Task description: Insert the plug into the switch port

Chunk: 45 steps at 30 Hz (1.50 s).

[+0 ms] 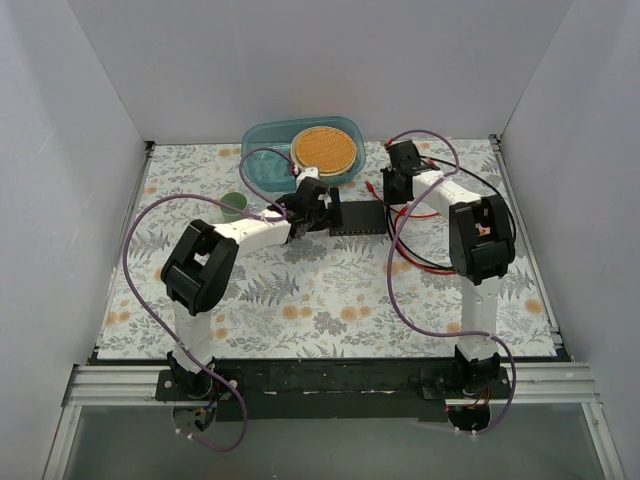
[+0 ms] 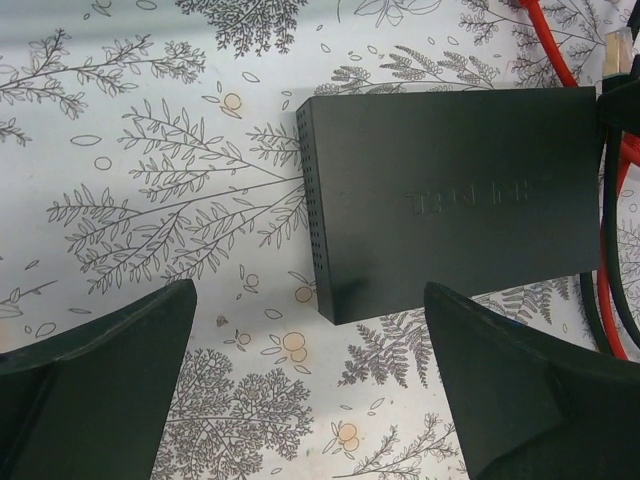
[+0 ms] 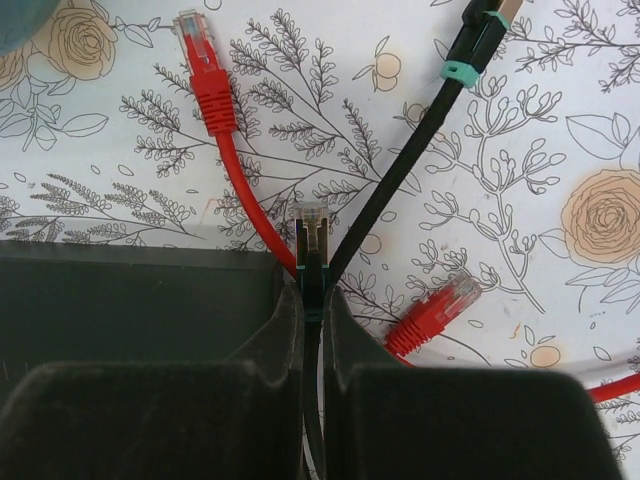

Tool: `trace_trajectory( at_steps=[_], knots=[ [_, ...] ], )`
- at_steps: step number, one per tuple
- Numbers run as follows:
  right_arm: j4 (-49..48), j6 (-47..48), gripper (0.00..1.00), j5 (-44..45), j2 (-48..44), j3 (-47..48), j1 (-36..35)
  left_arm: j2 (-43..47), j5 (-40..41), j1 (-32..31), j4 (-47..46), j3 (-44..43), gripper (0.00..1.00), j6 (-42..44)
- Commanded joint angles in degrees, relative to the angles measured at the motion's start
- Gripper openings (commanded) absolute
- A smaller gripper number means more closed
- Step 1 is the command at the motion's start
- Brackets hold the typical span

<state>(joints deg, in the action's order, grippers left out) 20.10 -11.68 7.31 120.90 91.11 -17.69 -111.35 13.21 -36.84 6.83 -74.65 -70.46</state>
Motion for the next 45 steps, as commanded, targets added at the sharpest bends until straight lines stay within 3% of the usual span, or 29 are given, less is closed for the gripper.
trace_trajectory(
  at_steps=[1,8,12,19,23,28,32,36,45],
  knots=[
    [1.3,1.7,0.01,-1.0,1.6,4.2,-1.1,-0.1,-4.7,0.7,-1.5,-3.4,0.98,3.3],
    [2.9,5.9,0.01,-4.5,4.8,8.8,-4.1,-3.5,-18.8,0.8,0.2,-7.5,0.98,6.3],
    [2.3,7.5,0.01,-7.0,5.1,9.6,-5.6,-6.9,-22.4,0.8,4.5,-10.9,0.98,6.3],
    [-0.1,9.5,0.01,-9.5,2.7,8.3,-7.0,-5.0,-30.7,0.8,5.9,-6.9,0.92,5.9],
    [-2.3,8.7,0.01,-7.7,-1.5,3.7,-7.1,1.7,-25.4,0.9,0.6,-1.7,0.93,6.3],
    [-4.6,6.7,0.01,-1.2,-9.8,-2.2,-7.0,3.7,-14.6,1.2,0.9,-4.4,0.93,8.3],
    [-4.1,4.7,0.01,0.7,-14.3,-4.7,-6.5,-0.1,-11.5,1.9,0.6,-8.3,0.93,10.2],
    [-1.1,3.5,0.01,-3.6,-16.4,-7.3,-6.5,-7.5,-10.4,2.2,2.8,-14.6,0.93,11.2],
    [-2.1,1.9,0.01,-7.0,-23.7,-18.2,-6.5,-12.7,-9.8,2.5,3.9,-17.5,0.93,12.7]
  ],
)
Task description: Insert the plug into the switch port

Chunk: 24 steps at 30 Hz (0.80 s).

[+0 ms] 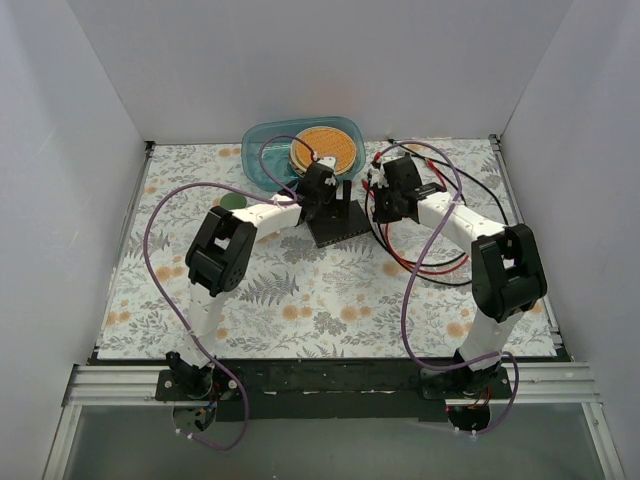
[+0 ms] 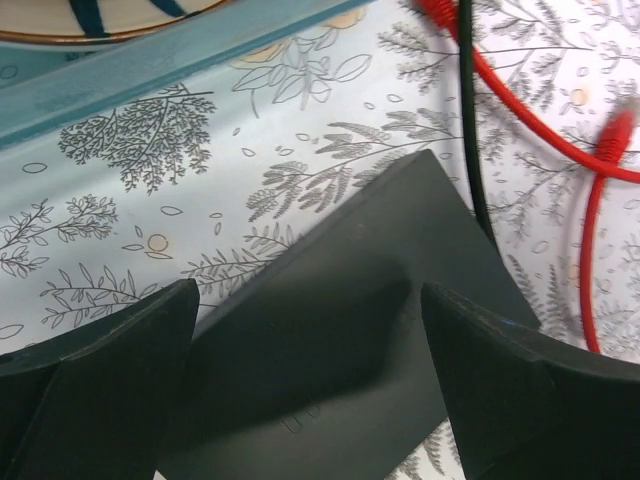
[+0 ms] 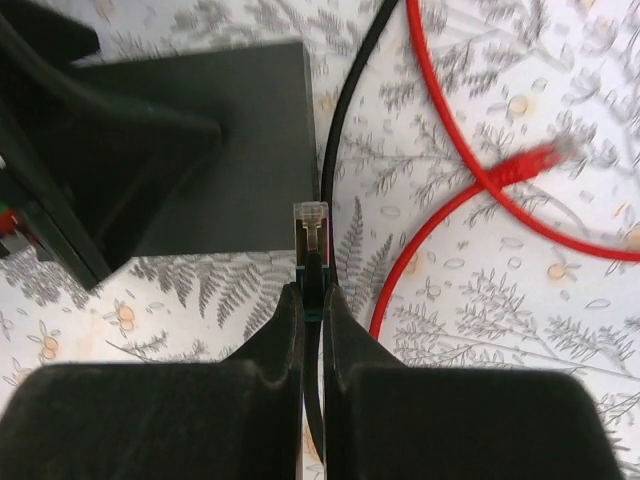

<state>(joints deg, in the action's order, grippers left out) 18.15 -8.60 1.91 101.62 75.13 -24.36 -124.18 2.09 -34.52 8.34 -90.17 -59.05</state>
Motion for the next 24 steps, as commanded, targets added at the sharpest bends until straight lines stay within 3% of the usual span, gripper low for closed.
trace_trajectory(
  at_steps=[1,9,17,24],
  knots=[
    [0.0,-1.5,0.01,-3.8,-4.9,-3.5,0.2,-0.1,0.9,0.2,2.4,-1.9,0.93,1.6],
    [0.5,-1.2,0.01,-6.1,-8.4,-10.2,-1.4,1.3,-5.3,0.1,5.1,1.4,0.89,1.6],
    [0.7,2.0,0.01,-2.3,-9.8,-15.4,-9.5,6.7,-9.6,0.1,5.3,9.7,0.89,-2.1],
    [-2.0,3.9,0.01,-0.2,-10.1,-19.2,-12.3,9.1,-9.8,-0.9,4.0,13.7,0.89,-1.9]
  ],
)
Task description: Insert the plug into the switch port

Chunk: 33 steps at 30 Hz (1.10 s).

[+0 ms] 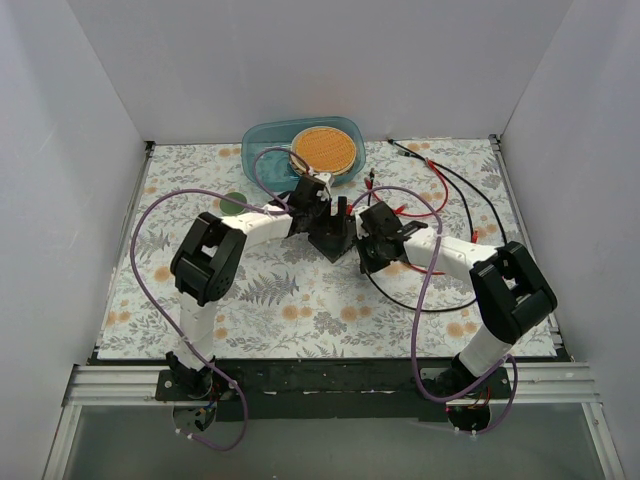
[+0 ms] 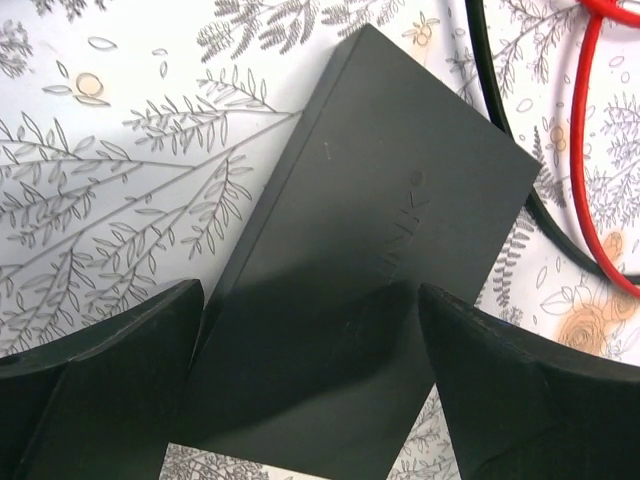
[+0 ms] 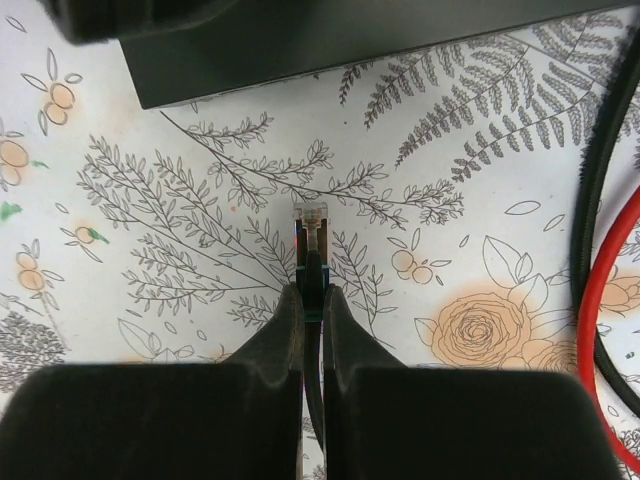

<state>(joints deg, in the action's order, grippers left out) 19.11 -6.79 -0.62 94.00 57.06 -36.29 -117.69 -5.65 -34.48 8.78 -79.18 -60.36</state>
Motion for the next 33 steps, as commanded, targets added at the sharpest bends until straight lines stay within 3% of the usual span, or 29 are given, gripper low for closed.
trace_trajectory(
  at_steps=[1,7,23,33],
  knots=[
    [-3.1,2.4,0.01,3.1,-2.4,-1.2,-0.5,2.7,-2.3,-1.0,3.4,3.5,0.88,-0.4],
    [-5.4,4.8,0.01,6.2,-1.5,-1.5,-1.8,2.8,-2.5,-1.2,1.9,4.6,0.89,0.7],
    [-9.6,8.4,0.01,4.5,0.9,-2.9,-2.6,7.7,-0.9,0.3,-4.0,11.3,0.92,-0.7],
    [-10.4,9.2,0.01,1.9,2.9,-1.8,-3.3,12.6,-8.0,5.2,-11.0,17.6,0.91,-3.0]
  ],
)
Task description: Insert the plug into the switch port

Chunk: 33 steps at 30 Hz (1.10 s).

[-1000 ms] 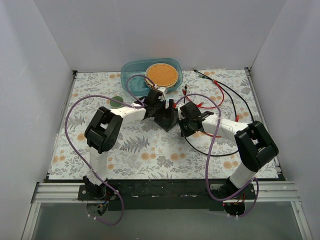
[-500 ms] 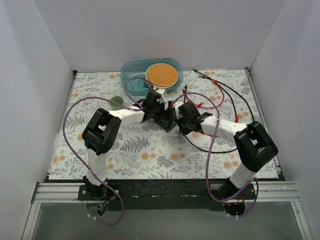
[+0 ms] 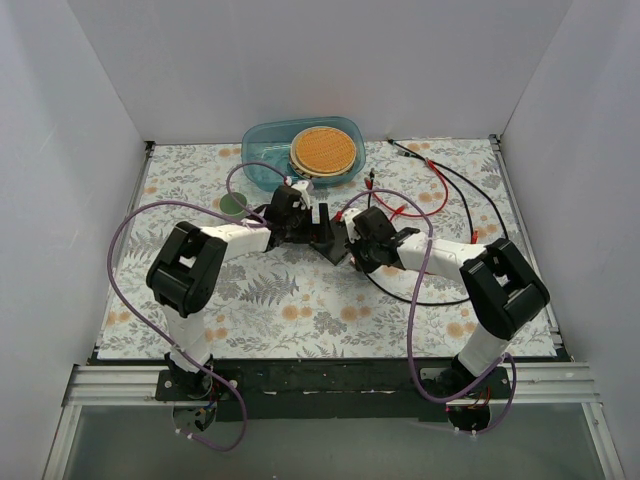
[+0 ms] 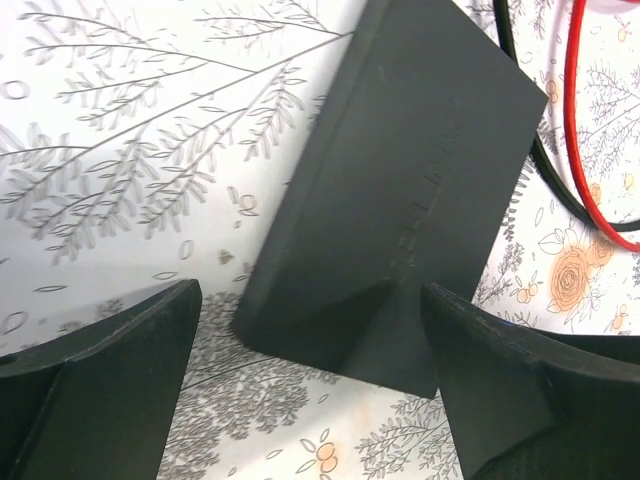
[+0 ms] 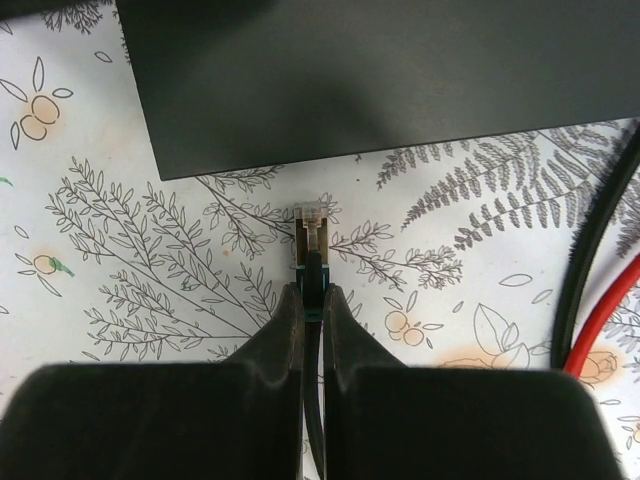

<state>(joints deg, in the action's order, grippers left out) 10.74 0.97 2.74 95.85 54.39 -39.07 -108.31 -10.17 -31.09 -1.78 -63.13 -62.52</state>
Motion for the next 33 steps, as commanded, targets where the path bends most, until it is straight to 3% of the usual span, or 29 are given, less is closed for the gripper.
trace_trajectory(
  at_steps=[1,24,33],
  knots=[
    [-1.8,1.5,0.01,-1.4,1.3,1.1,-0.6,3.1,-3.7,1.8,-0.4,1.4,0.91,-0.8],
    [-1.6,1.1,0.01,-1.5,2.9,4.7,-1.9,-0.2,-7.2,2.6,-1.0,-0.8,0.91,0.0],
    [-1.3,0.9,0.01,-0.1,2.3,5.1,-2.2,0.2,-2.7,2.7,-0.2,-3.4,0.91,1.4]
  ],
)
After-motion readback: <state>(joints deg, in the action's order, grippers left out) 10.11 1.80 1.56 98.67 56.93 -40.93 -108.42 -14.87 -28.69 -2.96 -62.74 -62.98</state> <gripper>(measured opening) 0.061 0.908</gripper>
